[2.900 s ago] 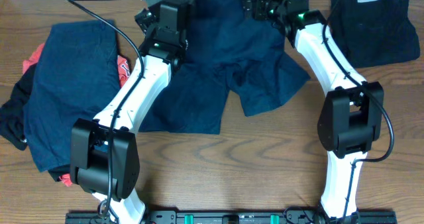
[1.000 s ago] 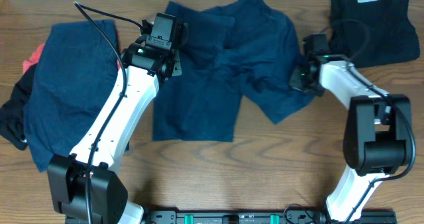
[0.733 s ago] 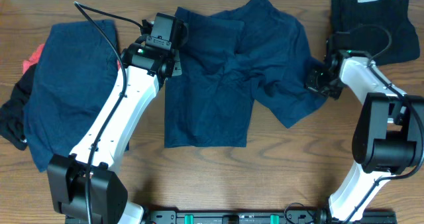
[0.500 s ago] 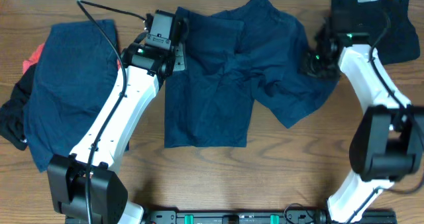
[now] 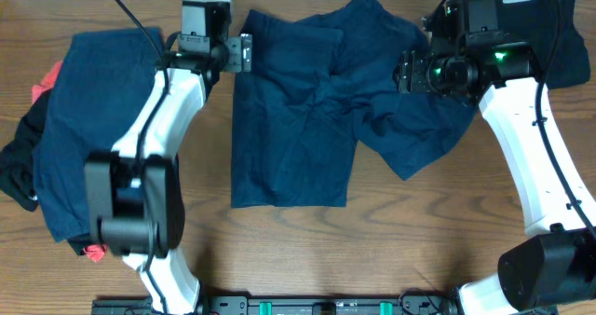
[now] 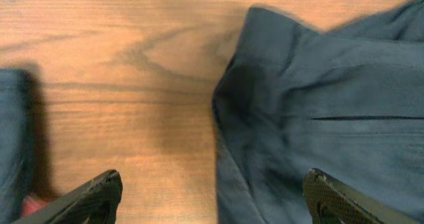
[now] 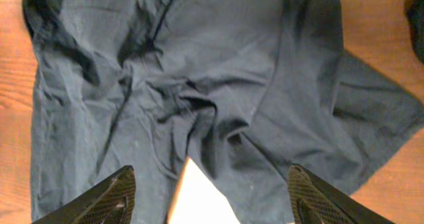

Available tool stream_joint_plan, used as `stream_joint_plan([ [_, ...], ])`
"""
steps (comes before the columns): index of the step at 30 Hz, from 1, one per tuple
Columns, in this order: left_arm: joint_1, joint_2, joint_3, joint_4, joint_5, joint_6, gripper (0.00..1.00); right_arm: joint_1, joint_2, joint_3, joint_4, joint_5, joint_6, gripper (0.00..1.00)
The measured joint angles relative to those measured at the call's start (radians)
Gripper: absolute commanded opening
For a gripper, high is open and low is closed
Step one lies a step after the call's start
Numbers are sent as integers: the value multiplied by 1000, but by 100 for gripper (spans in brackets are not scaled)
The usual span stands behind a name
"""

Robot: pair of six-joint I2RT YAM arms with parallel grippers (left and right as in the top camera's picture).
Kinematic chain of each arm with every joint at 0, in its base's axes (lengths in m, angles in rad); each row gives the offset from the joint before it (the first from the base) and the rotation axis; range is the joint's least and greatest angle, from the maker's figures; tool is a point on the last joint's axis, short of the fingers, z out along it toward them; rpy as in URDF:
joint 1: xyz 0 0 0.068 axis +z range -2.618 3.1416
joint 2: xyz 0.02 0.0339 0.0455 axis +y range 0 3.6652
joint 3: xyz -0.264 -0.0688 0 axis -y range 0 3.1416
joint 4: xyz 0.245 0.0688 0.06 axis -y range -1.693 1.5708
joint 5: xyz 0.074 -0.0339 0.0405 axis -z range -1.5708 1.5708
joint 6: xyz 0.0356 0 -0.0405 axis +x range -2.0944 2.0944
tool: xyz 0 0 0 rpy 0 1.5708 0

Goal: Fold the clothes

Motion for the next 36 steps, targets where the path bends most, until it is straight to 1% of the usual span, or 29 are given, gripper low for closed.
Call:
stream_joint_plan([
  [4, 27, 105, 0, 98, 33, 22, 89, 3, 0, 0, -28, 2, 0, 71],
  [11, 11, 188, 0, 143, 88, 57, 78, 44, 0, 0, -47, 4, 0, 70],
  [13, 5, 209, 0, 144, 98, 61, 67, 50, 0, -1, -46, 4, 0, 69],
  [15, 1, 234, 0, 144, 103, 64, 49, 51, 0, -1, -45, 4, -1, 68],
  [17, 0, 251, 0, 149, 105, 65, 32, 51, 0, -1, -46, 5, 0, 64],
  [21, 1, 251, 2, 146, 113, 59, 8, 51, 0, -5, -39, 5, -2, 61],
  [22, 1, 251, 2, 143, 113, 53, 6, 51, 0, -11, -32, 5, -2, 61],
  [26, 6, 229, 2, 76, 117, 9, 6, 51, 0, -64, 16, 5, 5, 58],
  [30, 32, 153, 0, -90, 121, -99, 6, 51, 0, -153, 88, 5, 23, 57],
  [33, 70, 50, 0, -232, 124, -176, 6, 51, 2, -210, 136, 4, 31, 57],
  [36, 108, -61, 0, -348, 122, -228, 6, 51, 2, -264, 185, 1, 34, 56],
])
